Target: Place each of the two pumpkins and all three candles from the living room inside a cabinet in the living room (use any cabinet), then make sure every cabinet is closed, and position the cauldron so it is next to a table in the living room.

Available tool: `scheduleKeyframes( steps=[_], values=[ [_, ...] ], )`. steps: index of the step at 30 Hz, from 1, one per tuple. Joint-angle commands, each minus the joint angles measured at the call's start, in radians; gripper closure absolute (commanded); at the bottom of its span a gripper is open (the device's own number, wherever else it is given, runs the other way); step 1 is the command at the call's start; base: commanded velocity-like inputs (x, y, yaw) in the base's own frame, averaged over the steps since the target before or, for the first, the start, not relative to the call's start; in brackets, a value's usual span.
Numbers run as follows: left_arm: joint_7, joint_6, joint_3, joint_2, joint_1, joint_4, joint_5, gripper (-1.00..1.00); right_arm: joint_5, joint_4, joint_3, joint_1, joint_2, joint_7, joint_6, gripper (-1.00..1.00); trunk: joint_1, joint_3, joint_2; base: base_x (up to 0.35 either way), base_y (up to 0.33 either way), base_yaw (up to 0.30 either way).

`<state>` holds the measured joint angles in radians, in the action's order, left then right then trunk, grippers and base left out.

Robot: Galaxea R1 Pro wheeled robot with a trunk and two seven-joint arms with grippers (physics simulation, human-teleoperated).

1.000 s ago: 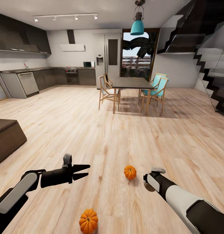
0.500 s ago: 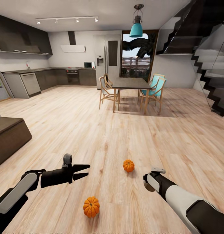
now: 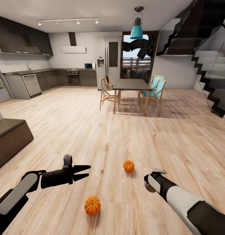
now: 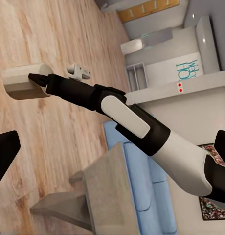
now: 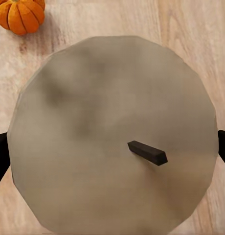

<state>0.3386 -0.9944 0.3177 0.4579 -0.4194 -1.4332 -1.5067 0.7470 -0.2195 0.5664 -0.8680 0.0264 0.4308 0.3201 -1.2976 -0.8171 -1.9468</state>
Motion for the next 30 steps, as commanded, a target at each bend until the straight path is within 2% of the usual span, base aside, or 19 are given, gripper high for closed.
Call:
scheduleKeyframes(
  steps=[1,11,23,28,30],
  values=[
    [0.008,-0.001,0.001,0.001,-0.001,0.000,0.006,-1.00,0.011,-0.003,0.007,0.000,0.002,0.005,0.005,1.00,0.004,0.002,0.007,-0.175,0.000,0.000],
    [0.009,-0.001,-0.001,0.002,-0.001,0.000,0.002,-1.00,0.011,-0.003,0.007,0.000,0.002,0.004,0.005,1.00,0.043,0.034,0.077,-0.223,0.000,0.000],
    [0.008,0.000,0.000,0.001,-0.001,0.000,0.004,-1.00,0.011,-0.003,0.007,0.000,0.002,0.004,0.005,1.00,0.089,0.071,0.161,-0.019,0.000,0.013],
    [0.008,0.000,0.001,0.002,-0.001,0.000,0.006,-1.00,0.011,-0.003,0.009,0.000,-0.001,0.005,0.004,1.00,0.108,0.087,0.196,0.000,0.000,0.137],
    [0.008,0.000,-0.001,0.003,-0.001,0.000,0.004,-1.00,0.011,-0.003,0.009,0.000,-0.001,0.005,0.004,1.00,0.108,0.087,0.196,0.000,0.000,0.244]
  ],
)
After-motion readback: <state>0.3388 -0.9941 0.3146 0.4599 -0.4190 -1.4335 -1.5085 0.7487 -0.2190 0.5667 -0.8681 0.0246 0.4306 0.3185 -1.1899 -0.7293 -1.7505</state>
